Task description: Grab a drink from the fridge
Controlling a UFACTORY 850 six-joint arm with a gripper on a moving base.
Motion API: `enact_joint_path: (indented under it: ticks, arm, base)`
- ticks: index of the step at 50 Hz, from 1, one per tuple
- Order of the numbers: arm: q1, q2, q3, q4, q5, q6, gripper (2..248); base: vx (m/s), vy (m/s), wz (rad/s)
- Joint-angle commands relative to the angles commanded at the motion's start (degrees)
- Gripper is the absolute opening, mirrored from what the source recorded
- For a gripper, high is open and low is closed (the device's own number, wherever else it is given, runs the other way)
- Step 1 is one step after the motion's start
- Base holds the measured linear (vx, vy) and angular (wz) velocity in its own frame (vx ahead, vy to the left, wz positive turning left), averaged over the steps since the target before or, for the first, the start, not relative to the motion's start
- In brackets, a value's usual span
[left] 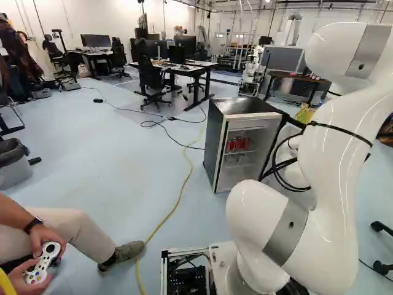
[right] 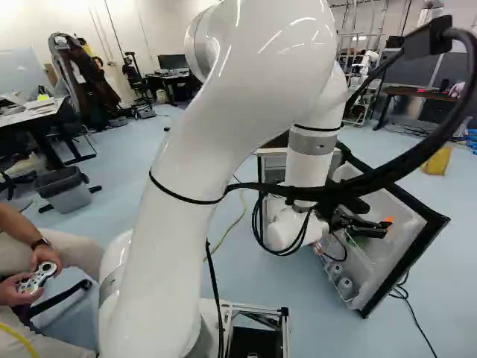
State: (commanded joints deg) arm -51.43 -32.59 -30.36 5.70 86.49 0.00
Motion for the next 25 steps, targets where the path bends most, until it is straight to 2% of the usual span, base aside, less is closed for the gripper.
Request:
enact_joint_path:
  ticks: [25]
  arm:
    - [1.1, 5.0, 7.3, -15.0, 0.0, 0.0, 247]
  base:
    - [0.0, 0.0, 0.0]
